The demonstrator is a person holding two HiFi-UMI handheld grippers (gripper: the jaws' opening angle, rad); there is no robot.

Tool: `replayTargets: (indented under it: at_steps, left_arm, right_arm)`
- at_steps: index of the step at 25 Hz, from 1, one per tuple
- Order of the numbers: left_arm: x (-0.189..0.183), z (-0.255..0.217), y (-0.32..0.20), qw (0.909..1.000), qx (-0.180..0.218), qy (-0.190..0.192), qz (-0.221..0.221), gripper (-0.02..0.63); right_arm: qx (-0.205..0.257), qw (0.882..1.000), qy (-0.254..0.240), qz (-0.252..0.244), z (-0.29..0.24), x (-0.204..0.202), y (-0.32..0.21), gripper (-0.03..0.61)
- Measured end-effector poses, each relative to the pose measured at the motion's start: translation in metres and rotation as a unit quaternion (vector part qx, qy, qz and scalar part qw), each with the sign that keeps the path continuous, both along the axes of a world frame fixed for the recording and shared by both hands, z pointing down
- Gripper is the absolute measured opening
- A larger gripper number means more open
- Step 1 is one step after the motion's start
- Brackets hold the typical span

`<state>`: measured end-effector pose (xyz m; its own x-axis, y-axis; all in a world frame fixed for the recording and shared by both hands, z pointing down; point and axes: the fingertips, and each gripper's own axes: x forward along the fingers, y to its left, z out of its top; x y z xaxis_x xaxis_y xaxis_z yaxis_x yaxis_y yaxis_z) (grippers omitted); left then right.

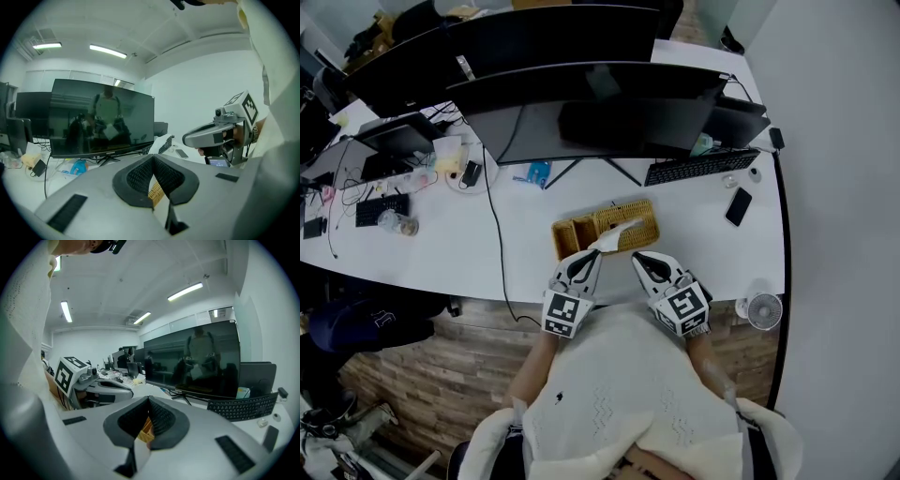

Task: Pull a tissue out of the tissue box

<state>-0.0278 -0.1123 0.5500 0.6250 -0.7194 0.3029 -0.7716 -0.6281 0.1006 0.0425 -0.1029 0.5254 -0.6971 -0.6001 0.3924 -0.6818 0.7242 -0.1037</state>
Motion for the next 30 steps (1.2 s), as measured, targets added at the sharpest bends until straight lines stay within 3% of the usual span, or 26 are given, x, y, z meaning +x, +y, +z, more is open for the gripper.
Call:
replayTargets:
  at_steps: [11, 30]
  left_arm:
    - [-0.021, -0.024, -0.004, 0.9987, 0.01, 0.032, -0.038, 0.012]
    - [-0.042, -0.12, -0.029, 0.9891, 0.112, 0.074, -0.062, 0.012]
  right_arm:
    - [0.018, 1.0, -0.002, 0.0, -0.015, -0.002, -0.004, 0.002]
    - [0.098, 0.994, -0.024, 0.032, -0.097, 0.016, -0.023, 0.002]
